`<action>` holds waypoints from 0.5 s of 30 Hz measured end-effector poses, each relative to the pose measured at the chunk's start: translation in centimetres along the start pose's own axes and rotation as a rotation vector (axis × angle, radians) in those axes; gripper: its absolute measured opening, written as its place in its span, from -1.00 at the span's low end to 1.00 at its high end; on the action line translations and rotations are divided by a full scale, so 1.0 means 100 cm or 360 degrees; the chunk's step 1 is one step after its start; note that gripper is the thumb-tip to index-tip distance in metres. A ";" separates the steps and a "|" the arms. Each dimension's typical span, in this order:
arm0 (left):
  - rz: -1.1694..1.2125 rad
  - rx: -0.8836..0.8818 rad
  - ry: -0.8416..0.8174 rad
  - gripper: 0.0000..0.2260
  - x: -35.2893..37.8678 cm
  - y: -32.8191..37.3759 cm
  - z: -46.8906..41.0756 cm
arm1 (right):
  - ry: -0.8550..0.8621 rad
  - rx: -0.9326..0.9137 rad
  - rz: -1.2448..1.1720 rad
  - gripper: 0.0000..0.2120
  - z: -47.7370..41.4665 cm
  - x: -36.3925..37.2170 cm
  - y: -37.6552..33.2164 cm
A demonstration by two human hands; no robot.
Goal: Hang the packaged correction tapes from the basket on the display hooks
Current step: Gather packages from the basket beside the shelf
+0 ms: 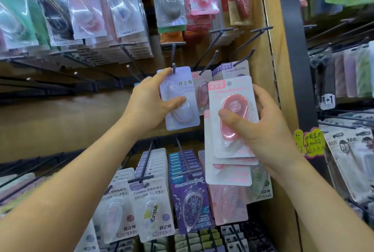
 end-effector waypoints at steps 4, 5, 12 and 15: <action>-0.0098 0.0063 0.0038 -0.35 0.007 -0.001 0.004 | 0.0059 -0.0014 -0.0041 -0.35 -0.001 0.001 0.003; -0.0107 0.0070 0.0041 -0.36 0.007 -0.002 0.005 | 0.0060 -0.0016 -0.0050 -0.35 -0.001 0.001 0.003; -0.0277 0.0239 0.0366 -0.41 -0.012 0.007 0.021 | 0.0048 -0.0073 -0.0070 -0.32 -0.002 0.003 0.005; -0.0093 0.0374 0.0111 -0.54 -0.011 0.045 0.052 | 0.0077 -0.0118 -0.0100 -0.30 -0.001 0.005 0.007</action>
Point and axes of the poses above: each hand's wrist, its own z-axis away from the middle knuckle, its own x-axis out of the palm, y = z × x, the point moved 2 cm from there along -z, towards the middle knuckle, and after that the axes turned 14 degrees about y, right-handed, at the moved point
